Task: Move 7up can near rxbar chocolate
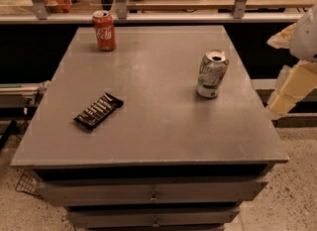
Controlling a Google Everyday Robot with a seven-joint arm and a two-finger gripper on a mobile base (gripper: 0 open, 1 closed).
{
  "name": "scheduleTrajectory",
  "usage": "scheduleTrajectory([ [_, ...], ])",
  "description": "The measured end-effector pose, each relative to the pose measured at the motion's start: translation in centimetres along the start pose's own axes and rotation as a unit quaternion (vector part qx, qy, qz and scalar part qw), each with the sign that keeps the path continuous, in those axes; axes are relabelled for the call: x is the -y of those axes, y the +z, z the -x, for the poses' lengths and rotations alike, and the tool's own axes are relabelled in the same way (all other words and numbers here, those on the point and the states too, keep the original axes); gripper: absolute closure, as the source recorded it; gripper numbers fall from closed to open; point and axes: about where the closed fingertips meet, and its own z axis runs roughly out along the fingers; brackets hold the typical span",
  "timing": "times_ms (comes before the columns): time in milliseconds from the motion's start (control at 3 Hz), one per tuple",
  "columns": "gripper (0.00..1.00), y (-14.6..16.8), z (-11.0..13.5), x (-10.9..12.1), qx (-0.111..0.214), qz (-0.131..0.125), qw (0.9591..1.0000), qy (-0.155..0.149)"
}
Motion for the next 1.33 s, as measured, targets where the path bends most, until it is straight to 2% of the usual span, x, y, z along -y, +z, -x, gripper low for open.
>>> scheduleTrajectory([
  [333,0.0,3.5,-0.1,4.1,0.104,0.011,0.9938,0.037],
  [667,0.0,7.3,1.2,8.9,0.241,0.032,0.9662,0.086],
  [1000,0.0,9.9,2.3,11.1,0.315,0.042,0.9417,0.111],
  [1333,0.18,12.0,2.7,11.9,0.354,0.059,0.9232,0.137],
])
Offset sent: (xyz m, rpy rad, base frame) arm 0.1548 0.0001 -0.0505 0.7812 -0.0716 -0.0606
